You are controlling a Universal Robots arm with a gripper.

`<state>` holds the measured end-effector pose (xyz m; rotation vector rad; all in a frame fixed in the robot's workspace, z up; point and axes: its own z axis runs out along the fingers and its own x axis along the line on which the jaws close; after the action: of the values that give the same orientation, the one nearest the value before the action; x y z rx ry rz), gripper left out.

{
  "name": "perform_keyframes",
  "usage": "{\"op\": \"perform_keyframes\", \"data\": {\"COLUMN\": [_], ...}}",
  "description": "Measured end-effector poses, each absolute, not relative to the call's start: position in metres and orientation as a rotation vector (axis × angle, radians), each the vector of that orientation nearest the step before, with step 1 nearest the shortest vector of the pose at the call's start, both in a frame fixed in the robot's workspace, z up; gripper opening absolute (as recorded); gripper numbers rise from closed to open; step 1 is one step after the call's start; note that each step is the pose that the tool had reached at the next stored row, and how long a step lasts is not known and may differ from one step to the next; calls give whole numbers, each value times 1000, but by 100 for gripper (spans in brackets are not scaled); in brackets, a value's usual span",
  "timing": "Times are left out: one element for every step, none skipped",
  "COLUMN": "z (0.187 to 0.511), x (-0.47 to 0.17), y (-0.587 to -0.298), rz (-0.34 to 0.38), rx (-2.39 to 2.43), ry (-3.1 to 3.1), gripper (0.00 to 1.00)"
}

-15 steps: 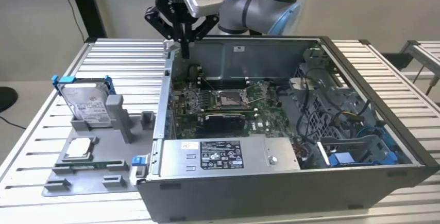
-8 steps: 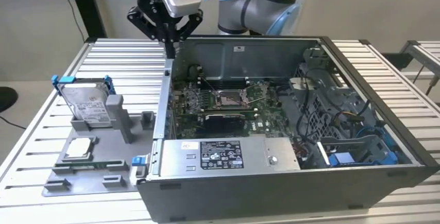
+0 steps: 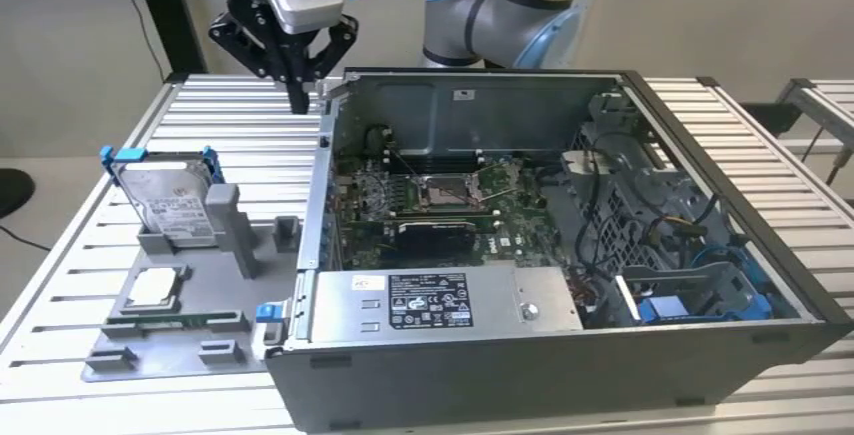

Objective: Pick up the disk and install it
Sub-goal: 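Reach for the disk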

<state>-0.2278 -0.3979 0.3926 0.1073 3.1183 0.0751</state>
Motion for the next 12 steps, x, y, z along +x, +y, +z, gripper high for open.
{"op": "perform_keyframes", "data": {"z": [393, 393, 393, 393, 393, 393, 393, 393, 393, 393, 393, 393], "x": [-232, -236, -240, -243, -247, -251, -254, -258, -262, -265, -268, -272], "y": [-398, -398, -398, -398, -398, -398, -398, -398, -398, -398, -398, -398], "rz": [75, 75, 75, 75, 75, 75, 75, 75, 75, 75, 75, 75], "rx": [107, 107, 107, 107, 107, 107, 106, 106, 106, 105, 105, 104], "ry": [3118, 3118, 3118, 3118, 3118, 3118, 3118, 3118, 3118, 3118, 3119, 3119], "gripper": [0, 0, 0, 0, 0, 0, 0, 0, 0, 0, 0, 0]}}
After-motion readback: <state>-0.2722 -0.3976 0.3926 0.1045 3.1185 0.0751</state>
